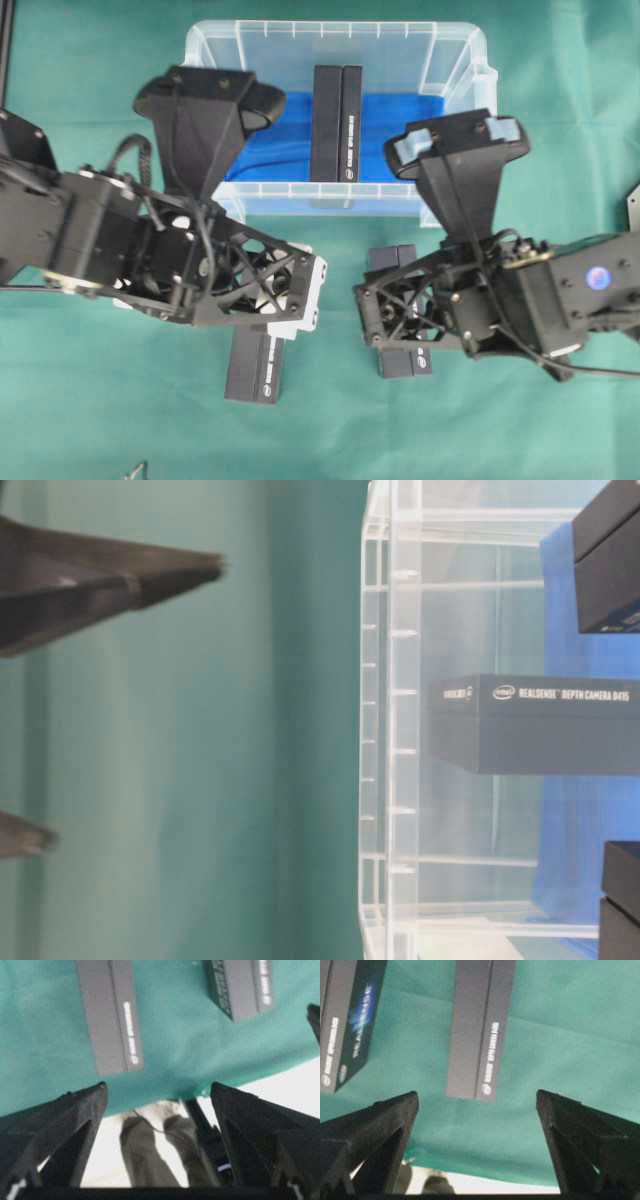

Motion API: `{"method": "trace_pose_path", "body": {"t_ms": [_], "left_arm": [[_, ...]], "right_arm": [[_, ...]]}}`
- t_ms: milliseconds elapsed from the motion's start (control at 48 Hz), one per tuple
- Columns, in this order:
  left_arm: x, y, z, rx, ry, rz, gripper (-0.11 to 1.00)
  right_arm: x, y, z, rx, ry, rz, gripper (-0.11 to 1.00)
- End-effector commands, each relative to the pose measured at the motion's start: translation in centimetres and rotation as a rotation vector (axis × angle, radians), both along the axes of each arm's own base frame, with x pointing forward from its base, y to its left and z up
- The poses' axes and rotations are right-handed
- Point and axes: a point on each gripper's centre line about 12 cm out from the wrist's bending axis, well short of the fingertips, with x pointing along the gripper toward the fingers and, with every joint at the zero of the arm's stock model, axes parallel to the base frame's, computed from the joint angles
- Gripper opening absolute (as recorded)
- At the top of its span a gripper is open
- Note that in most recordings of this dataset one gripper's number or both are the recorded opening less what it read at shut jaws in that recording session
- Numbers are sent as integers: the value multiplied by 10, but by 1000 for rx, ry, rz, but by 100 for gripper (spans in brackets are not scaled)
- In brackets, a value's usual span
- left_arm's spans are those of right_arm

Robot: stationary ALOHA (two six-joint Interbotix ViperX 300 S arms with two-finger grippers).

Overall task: Take the box out of the case with both arms.
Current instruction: 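Open both grippers to release the boxes on the table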

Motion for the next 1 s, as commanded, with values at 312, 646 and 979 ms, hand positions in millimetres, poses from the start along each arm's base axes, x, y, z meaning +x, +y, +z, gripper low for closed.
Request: {"method": "trace_pose_path", "body": {"t_ms": [312,646,979], "left_arm": [[-5,1,29,-6,-32,2,77],[-6,0,29,-5,-30,-3,77],[-7,0,28,0,-23,-12,77]], "right_arm": [[-13,-6,52,2,-56,0,95],[-13,-6,53,4,-61,0,95],[-13,-6,54,7,-68,1,95]]}}
